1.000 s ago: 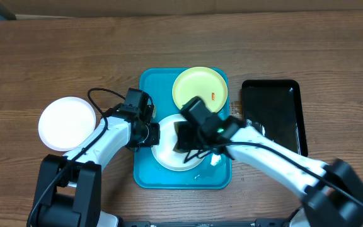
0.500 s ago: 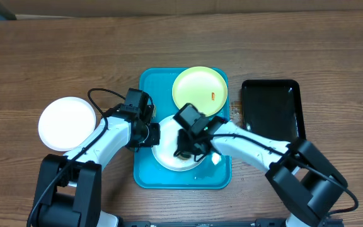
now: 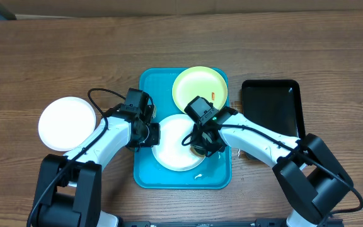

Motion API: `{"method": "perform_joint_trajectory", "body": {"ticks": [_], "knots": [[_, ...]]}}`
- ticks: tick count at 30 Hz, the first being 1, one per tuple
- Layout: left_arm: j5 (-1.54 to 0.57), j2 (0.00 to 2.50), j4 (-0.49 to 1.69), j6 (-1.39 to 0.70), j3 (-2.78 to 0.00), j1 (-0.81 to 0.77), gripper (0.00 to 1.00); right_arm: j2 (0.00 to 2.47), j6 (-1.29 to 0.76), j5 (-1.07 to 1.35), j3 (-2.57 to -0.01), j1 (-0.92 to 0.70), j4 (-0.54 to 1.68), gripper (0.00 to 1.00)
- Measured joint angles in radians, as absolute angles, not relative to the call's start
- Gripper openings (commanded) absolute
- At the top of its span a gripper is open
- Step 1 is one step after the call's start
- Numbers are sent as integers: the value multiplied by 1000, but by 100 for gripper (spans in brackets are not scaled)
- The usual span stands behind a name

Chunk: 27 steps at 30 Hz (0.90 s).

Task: Clean dirty plates on tray and stack at the side
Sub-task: 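Scrub the white plate with the sponge while the left gripper holds it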

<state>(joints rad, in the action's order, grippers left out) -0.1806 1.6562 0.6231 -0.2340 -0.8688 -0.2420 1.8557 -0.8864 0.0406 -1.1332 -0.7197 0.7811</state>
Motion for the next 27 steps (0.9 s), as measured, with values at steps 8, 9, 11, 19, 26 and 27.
{"method": "perform_joint_trajectory", "body": {"ticks": [8,9,11,19,26,27], "knots": [[-220,1657,616,-237,-869,-260,4,1883,-864,-87,-1259,-722,1006,4],[-210,1657,617,-237,-869,-260,4,1883,-842,-120,-1282,-722,1035,4],[-200,1657,616,-237,-869,-255,4,1883,-817,-157,-1300,-717,1063,4],[-186,1657,618,-237,-869,-249,4,1880,-730,-196,-1346,-708,1086,4],[-186,1657,619,-237,-869,-249,4,1813,-651,-165,-1347,-701,1085,4],[-186,1657,619,-237,-869,-249,4,1804,-638,-156,-1348,-697,1085,4]]}}
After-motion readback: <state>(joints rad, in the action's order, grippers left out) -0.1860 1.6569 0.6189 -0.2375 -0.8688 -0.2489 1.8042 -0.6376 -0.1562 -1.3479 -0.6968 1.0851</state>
